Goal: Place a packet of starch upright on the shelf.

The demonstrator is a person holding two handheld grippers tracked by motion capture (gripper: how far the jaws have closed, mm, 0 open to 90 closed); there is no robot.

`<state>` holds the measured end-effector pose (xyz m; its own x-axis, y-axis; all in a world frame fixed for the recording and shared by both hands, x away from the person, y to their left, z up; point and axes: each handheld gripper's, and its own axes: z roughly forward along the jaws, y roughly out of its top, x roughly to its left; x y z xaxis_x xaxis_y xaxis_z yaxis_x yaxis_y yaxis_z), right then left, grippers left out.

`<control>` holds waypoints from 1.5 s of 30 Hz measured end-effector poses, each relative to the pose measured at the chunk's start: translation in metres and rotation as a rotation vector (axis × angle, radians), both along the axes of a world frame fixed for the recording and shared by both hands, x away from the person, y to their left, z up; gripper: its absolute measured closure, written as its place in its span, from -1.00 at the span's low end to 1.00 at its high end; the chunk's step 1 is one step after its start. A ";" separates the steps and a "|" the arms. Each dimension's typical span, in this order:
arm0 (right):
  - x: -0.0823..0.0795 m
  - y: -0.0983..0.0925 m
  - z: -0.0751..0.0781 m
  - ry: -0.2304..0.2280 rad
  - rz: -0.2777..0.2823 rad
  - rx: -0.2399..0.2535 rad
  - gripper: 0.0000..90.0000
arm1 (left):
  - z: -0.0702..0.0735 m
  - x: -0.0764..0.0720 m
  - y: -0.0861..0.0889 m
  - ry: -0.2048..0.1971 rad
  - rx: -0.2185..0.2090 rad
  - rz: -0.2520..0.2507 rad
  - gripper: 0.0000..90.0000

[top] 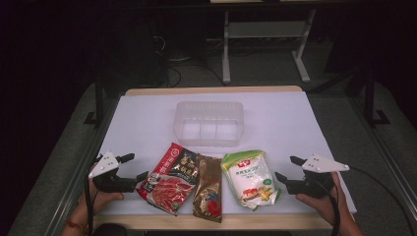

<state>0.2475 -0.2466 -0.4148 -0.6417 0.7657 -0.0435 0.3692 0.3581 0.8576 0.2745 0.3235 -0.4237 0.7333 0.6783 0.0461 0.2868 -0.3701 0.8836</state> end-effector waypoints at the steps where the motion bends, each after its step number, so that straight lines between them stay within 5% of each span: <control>1: 0.001 0.000 0.000 0.006 0.008 0.005 -0.48 | 0.000 0.000 0.000 0.000 0.000 0.000 -0.66; 14: 0.018 0.021 0.004 0.116 0.128 0.041 -0.53 | 0.007 -0.015 0.001 -0.001 0.045 0.022 -0.53; 18: 0.030 0.031 -0.001 0.201 0.180 0.017 -0.58 | 0.007 -0.017 -0.001 -0.005 0.067 0.025 -0.55; 24: 0.041 0.037 -0.009 0.268 0.194 -0.006 -0.59 | 0.005 -0.017 -0.005 0.001 0.078 0.012 -0.56; 36: 0.067 0.051 -0.020 0.501 0.254 0.042 -0.71 | 0.003 -0.015 -0.011 0.013 0.093 -0.007 -0.56; 43: 0.083 0.067 -0.023 0.626 0.401 0.038 -0.63 | 0.000 -0.013 -0.013 0.026 0.101 -0.018 -0.57; 45: 0.085 0.075 -0.025 0.664 0.462 0.059 -0.46 | -0.001 -0.013 -0.012 0.030 0.103 -0.019 -0.57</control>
